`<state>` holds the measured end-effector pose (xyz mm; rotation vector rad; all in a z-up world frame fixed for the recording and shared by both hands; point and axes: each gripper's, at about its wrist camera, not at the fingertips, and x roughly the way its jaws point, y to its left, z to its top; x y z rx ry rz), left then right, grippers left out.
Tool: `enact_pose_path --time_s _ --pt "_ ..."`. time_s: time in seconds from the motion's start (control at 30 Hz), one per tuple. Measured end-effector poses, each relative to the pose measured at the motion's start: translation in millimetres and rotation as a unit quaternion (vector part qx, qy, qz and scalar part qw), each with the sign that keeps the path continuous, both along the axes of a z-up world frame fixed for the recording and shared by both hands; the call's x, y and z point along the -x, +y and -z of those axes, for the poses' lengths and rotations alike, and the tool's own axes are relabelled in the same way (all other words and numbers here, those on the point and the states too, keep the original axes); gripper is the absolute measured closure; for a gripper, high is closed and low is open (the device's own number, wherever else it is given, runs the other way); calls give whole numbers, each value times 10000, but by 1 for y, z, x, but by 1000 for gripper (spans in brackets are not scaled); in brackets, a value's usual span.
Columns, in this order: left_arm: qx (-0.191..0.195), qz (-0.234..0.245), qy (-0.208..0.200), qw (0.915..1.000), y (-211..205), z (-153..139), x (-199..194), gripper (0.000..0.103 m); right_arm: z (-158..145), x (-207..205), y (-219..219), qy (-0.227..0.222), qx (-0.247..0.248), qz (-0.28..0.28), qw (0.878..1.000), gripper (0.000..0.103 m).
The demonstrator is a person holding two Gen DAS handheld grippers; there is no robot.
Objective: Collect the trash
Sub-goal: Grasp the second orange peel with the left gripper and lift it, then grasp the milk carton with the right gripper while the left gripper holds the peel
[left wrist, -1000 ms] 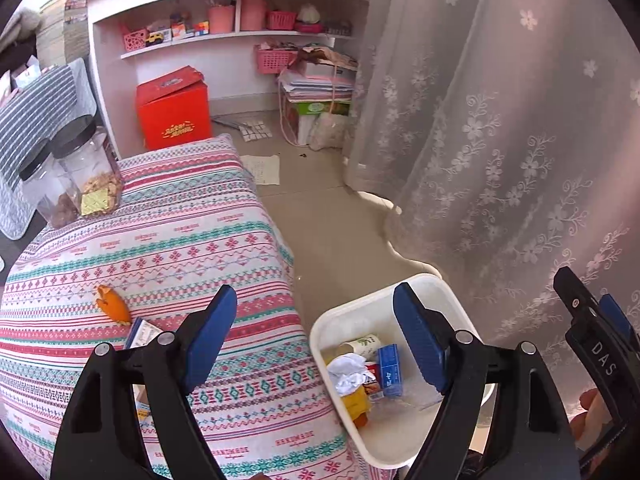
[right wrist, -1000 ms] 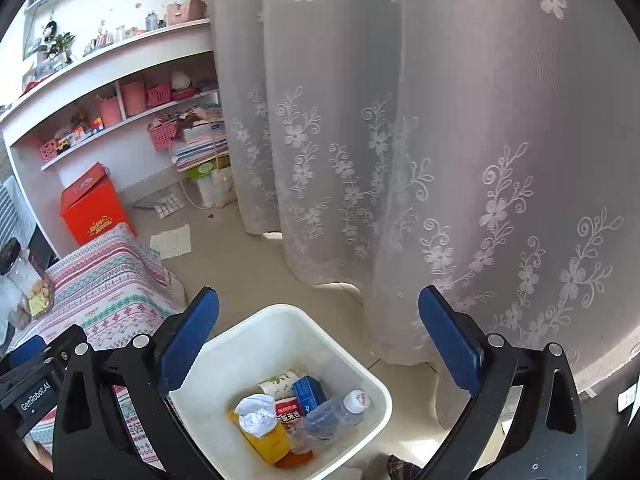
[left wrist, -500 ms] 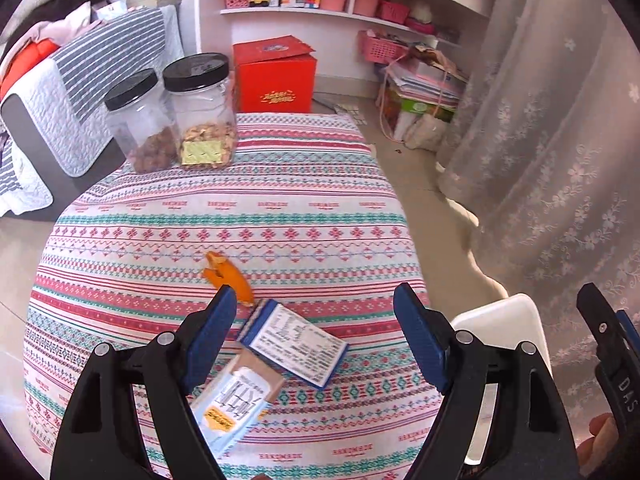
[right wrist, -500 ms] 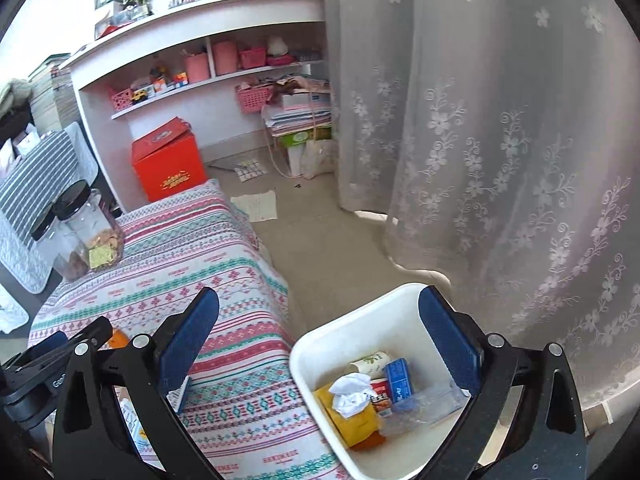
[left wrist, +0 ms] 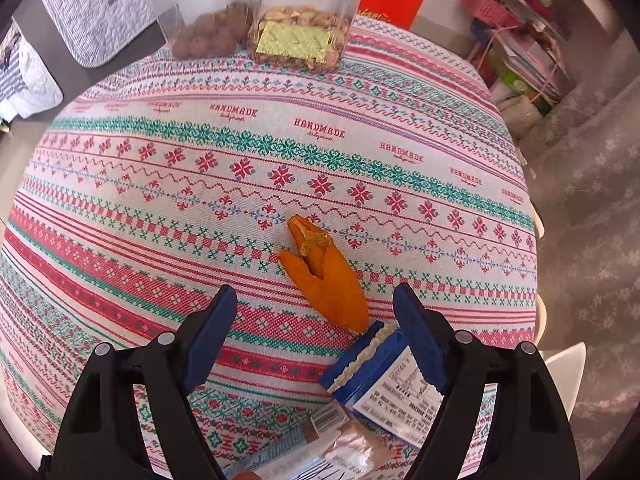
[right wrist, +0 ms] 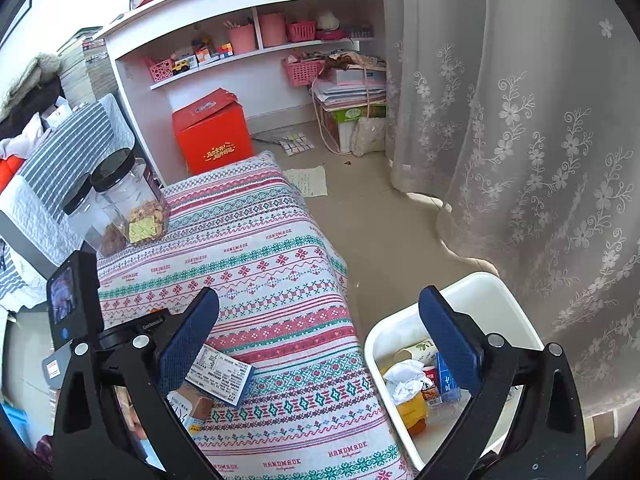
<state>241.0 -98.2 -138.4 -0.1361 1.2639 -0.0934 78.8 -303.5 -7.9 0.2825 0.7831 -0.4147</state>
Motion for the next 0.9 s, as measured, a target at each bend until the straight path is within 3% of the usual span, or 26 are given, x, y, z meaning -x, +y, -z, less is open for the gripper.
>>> enact_pose_path --time_s 0.1,0.13,0.17,0.23,0.3,0.6,0.77,0.9 --pt "95 -17 116 9999 -5 13 -7 32 5 -2 0 126 -187 -94 9997 7" --pt "87 40 206 9997 -8 19 -8 45 8 -3 1 189 -283 -129 9993 7" --pt "2 88 253 9996 -10 22 -8 52 12 -4 1 253 -390 -165 9988 7" --pt "-148 280 91 9995 -12 18 -6 72 20 -7 2 401 -647 -237 9968 7" --pt "-87 350 71 9993 -3 15 -4 78 29 -10 5 556 -955 -341 9933 7" --pt "-216 435 -671 9966 82 -54 54 80 80 -17 63 1407 -2095 -906 9634 7" --pt "116 160 -1071 9941 122 -89 91 80 108 -29 111 1787 -2034 -955 9579 7" --pt "-87 145 -1488 9887 138 -108 110 80 131 -39 133 2067 -2000 -807 9543 7"
